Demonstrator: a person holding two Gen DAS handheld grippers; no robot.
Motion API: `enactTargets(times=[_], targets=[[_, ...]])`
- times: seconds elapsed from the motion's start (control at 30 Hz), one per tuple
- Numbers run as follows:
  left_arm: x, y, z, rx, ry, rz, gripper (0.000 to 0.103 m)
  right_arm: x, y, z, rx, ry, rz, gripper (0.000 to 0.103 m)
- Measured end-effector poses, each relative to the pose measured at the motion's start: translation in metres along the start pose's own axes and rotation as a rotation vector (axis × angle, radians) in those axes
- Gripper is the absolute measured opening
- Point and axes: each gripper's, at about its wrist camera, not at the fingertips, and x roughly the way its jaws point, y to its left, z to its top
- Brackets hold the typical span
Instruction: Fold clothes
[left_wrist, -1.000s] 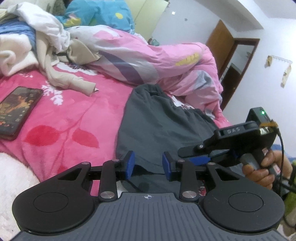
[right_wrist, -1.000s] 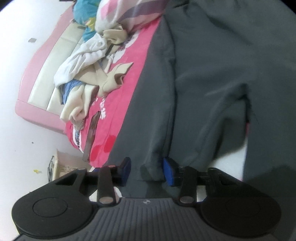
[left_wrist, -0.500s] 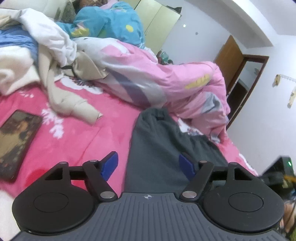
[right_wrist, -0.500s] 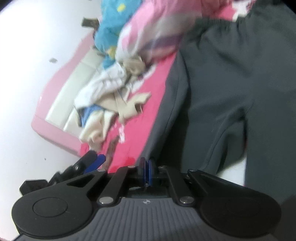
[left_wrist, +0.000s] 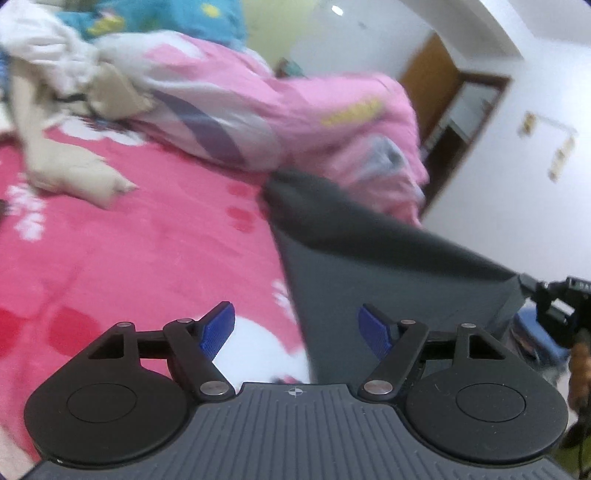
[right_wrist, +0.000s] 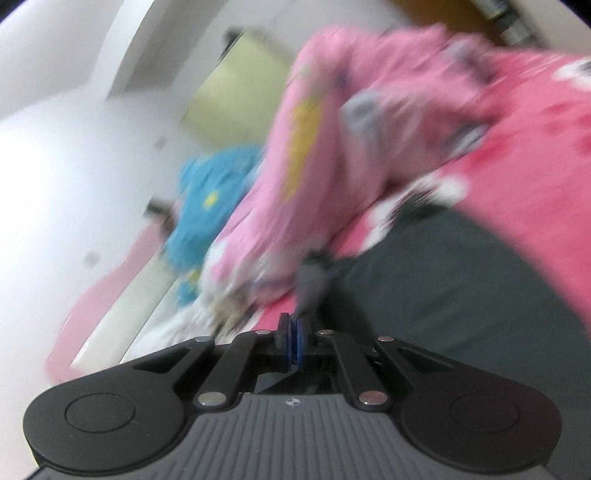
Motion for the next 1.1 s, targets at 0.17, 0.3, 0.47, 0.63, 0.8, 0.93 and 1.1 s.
enactTargets(times=[0.17,0.3,0.47,0.63,0.8,0.93,1.1], targets=[[0.029,-0.046,-0.022,0.187,0.13,-0.096,0.074,-0.051,-0.076,-0.017,0.14,-0.06,-0.186,0.003],[0.047,-0.086,-0.047,0.341,0.208,-0.145,0.074,-0.061,-0.126,-0.041,0.277,-0.05,-0.213,0.003],[0.048,-0.112,-0.062,0.425,0.243,-0.203,0.074,-0.077,-0.134,-0.04,0.303,-0.087,-0.121,0.003],[0.042,-0.132,-0.076,0.532,0.246,-0.286,0.074,-0.115,-0.125,-0.031,0.256,-0.175,-0.087,0.003],[0.048,-0.153,-0.1,0.678,0.269,-0.279,0.072,-0.111,-0.169,-0.048,0.341,-0.099,-0.214,0.003],[0.049,-0.162,-0.112,0.752,0.276,-0.259,0.065,-0.119,-0.165,-0.053,0.356,-0.125,-0.15,0.003],[0.044,-0.159,-0.114,0.748,0.283,-0.253,0.065,-0.129,-0.157,-0.047,0.285,-0.145,-0.204,0.003]])
